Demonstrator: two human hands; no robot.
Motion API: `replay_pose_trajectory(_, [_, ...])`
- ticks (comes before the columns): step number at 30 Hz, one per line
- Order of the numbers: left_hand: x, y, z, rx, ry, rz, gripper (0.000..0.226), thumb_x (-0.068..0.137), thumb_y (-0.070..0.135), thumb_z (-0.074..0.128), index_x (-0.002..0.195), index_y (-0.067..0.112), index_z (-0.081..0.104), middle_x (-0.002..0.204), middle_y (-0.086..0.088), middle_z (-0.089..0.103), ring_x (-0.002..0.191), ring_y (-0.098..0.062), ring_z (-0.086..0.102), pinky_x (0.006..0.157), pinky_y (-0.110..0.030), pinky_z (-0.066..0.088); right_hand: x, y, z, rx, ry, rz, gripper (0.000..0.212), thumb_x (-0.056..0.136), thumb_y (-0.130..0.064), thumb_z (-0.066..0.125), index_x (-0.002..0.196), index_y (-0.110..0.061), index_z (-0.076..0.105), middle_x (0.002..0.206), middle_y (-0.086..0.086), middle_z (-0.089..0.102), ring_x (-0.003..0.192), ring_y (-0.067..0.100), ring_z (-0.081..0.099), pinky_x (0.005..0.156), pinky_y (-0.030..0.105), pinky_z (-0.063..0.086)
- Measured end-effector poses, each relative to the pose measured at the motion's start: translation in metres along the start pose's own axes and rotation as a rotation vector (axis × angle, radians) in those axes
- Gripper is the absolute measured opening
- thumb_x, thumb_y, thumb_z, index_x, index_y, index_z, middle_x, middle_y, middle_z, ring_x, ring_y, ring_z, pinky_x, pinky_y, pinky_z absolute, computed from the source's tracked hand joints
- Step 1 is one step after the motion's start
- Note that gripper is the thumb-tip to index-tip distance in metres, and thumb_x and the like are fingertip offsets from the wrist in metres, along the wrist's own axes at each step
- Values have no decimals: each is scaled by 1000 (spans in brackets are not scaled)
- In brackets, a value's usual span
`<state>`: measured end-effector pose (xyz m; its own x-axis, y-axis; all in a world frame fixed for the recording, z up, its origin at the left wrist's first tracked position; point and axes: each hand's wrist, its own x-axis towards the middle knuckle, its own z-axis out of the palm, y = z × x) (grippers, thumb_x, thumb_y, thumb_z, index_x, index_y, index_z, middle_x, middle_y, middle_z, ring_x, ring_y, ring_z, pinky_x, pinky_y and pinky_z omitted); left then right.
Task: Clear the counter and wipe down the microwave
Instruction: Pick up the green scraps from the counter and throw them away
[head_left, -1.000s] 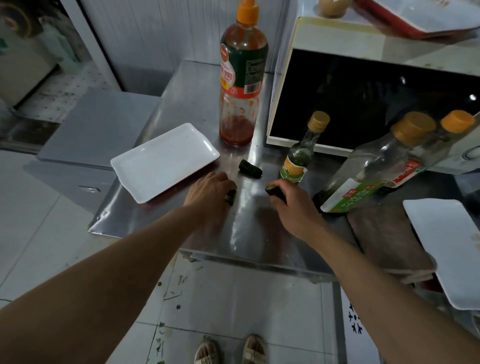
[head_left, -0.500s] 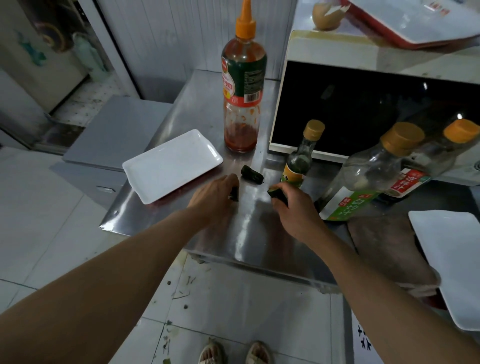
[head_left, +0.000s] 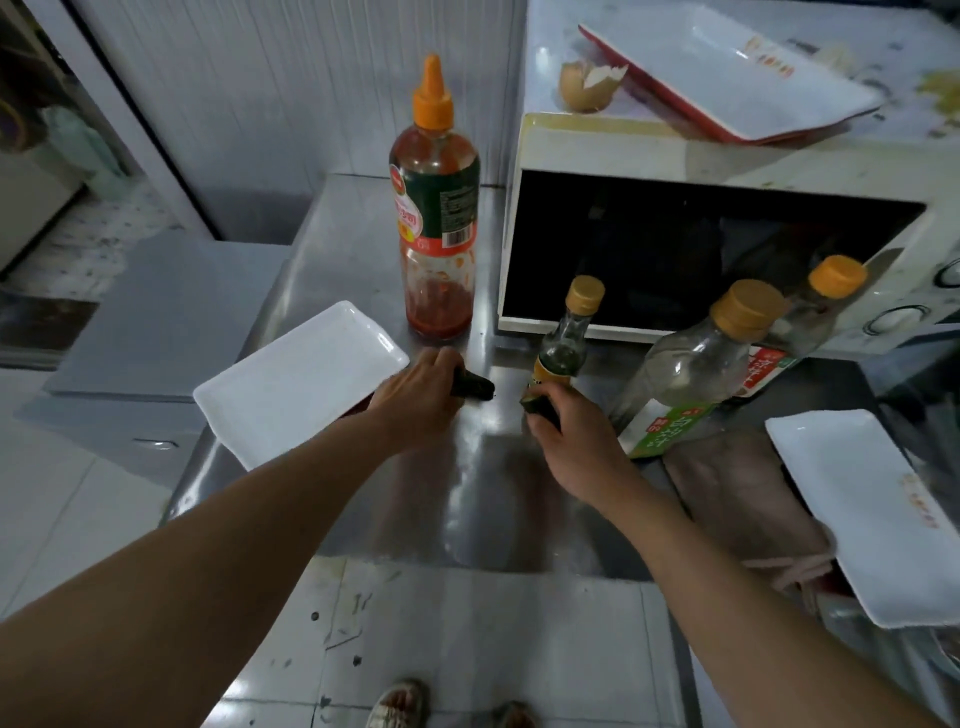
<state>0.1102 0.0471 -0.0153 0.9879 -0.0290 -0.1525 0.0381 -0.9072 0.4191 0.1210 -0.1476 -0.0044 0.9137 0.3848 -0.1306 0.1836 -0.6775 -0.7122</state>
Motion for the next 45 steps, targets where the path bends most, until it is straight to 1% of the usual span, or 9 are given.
replay_pose_trajectory(3, [13, -8, -1, -4, 27, 77, 28, 91, 24, 56, 115, 13, 46, 115, -8, 48, 96, -27, 55, 79, -44, 49, 2, -1, 7, -2, 37, 72, 24, 94, -15, 50, 117, -16, 55, 113, 6, 60, 97, 15, 54, 79, 24, 36])
replay_pose_trajectory(6, [26, -16, 0, -33, 57, 183, 25, 88, 21, 59, 112, 15, 52, 112, -5, 52, 99, -22, 52, 78, -37, 48, 0, -3, 17, -32, 85, 127, 24, 93, -15, 52, 117, -15, 57, 116, 8, 60, 104, 21, 56, 84, 24, 38])
replay_pose_trajectory(9, [38, -23, 5, -26, 23, 257, 26, 86, 21, 62, 110, 18, 54, 110, -3, 56, 101, -21, 52, 76, -33, 45, -2, -6, 24, -53, 124, 169, 26, 93, -15, 53, 119, -14, 56, 121, 7, 58, 110, 22, 54, 89, 25, 39])
replay_pose_trajectory(16, [55, -33, 23, 74, 30, 401, 22, 87, 15, 58, 109, 16, 54, 110, -5, 57, 99, -22, 46, 72, -27, 31, -6, -9, 32, -63, 200, 230, 29, 94, -14, 51, 123, -12, 54, 121, 9, 59, 110, 25, 54, 85, 24, 37])
replay_pose_trajectory(24, [61, -27, 32, 316, 6, 399, 25, 92, 22, 52, 115, 14, 45, 119, -7, 45, 108, -26, 41, 79, -33, 35, -13, -6, 32, -14, 236, 278, 30, 94, -14, 51, 124, -13, 53, 118, 9, 61, 107, 23, 56, 84, 21, 37])
replay_pose_trajectory(31, [43, -23, 28, 112, -16, 409, 23, 88, 24, 59, 101, 8, 49, 103, -10, 48, 95, -27, 48, 72, -30, 30, -27, -10, 28, 18, 246, 295, 30, 95, -13, 50, 125, -12, 53, 117, 10, 61, 106, 22, 56, 80, 19, 35])
replay_pose_trajectory(36, [23, -2, 13, 30, -138, 383, 19, 86, 9, 54, 103, 14, 46, 108, -6, 63, 96, -27, 59, 79, -45, 48, -45, -19, 18, 63, 265, 314, 27, 95, -12, 50, 122, -12, 54, 113, 9, 61, 100, 19, 56, 80, 20, 37])
replay_pose_trajectory(42, [-3, 34, 0, -80, -146, 406, 16, 92, 3, 46, 108, 8, 46, 98, -13, 59, 78, -20, 49, 67, -32, 38, -77, -24, -8, 49, 318, 344, 29, 96, -13, 49, 124, -12, 53, 118, 10, 59, 107, 21, 54, 73, 14, 31])
replay_pose_trajectory(45, [-15, 52, -6, -145, -185, 407, 25, 91, 1, 44, 115, 6, 46, 99, -16, 59, 78, -19, 48, 65, -27, 30, -94, -24, -23, 55, 335, 368, 29, 95, -14, 49, 124, -13, 53, 118, 11, 60, 109, 24, 55, 79, 19, 35])
